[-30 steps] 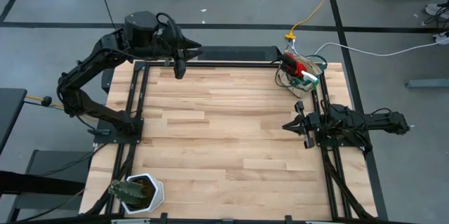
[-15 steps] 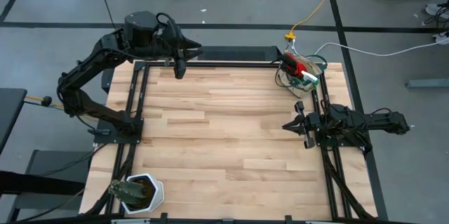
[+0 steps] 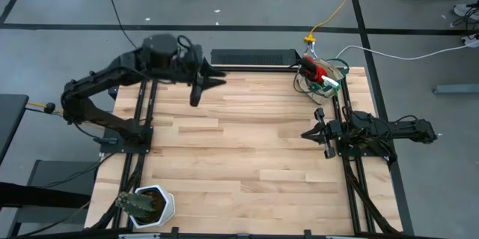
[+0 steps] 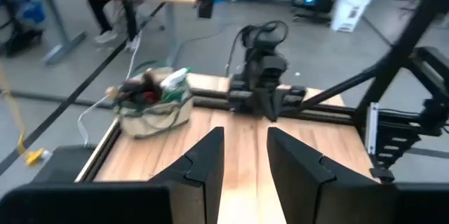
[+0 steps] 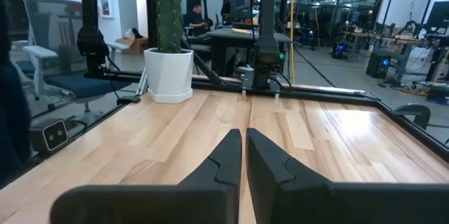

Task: Pick & Place Garden tools in Gardening bag
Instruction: Return to Home Position

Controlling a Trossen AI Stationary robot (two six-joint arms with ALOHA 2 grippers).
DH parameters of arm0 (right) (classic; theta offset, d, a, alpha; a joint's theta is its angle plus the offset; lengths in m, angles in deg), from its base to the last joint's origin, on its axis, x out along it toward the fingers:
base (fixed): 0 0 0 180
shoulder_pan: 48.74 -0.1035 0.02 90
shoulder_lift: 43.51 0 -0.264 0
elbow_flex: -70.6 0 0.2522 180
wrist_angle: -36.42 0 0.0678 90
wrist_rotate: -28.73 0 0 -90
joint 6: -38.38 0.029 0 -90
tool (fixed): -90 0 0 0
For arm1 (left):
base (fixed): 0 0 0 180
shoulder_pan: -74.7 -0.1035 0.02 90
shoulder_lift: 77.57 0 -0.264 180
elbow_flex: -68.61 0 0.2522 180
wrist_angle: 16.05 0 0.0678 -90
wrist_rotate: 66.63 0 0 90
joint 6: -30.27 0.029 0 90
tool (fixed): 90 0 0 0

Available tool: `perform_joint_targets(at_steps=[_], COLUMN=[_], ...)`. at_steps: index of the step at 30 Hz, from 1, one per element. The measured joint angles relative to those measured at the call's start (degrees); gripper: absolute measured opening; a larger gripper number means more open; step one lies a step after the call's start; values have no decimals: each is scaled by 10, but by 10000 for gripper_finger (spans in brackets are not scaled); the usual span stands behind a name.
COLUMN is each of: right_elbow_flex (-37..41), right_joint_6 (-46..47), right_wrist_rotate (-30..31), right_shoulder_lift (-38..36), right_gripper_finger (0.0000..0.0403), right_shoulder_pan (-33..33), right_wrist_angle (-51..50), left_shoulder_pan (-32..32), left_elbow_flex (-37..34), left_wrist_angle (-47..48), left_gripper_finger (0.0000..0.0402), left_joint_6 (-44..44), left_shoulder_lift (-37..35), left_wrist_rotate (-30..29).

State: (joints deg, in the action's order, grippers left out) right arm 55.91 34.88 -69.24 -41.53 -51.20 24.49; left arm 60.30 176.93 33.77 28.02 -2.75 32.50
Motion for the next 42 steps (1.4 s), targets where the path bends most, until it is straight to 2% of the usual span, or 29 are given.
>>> perform_joint_targets(at_steps=[5, 11, 17, 24, 42], right_elbow_flex=[0, 0, 0, 0, 0], right_joint_6=[0, 0, 0, 0, 0], right_wrist_rotate=[0, 1, 0, 0, 0], right_shoulder_lift=[0, 0, 0, 0, 0], right_gripper_finger=[22, 22, 22, 22, 22], right_shoulder_pan=[0, 0, 0, 0, 0], right_wrist_angle=[0, 1, 1, 2, 3], left_shoulder_pan=[38, 75, 99, 117, 125], left_elbow_flex=[-106, -271, -416, -543, -781], left_wrist_angle=[-103, -250, -326, -356, -353], left_gripper_finger=[115, 115, 115, 115, 115], left_joint_6=[4, 4, 0, -1, -4], left_shoulder_lift=[-42, -132, -235, -351, -629], left_wrist_rotate=[-1, 0, 0, 5, 6])
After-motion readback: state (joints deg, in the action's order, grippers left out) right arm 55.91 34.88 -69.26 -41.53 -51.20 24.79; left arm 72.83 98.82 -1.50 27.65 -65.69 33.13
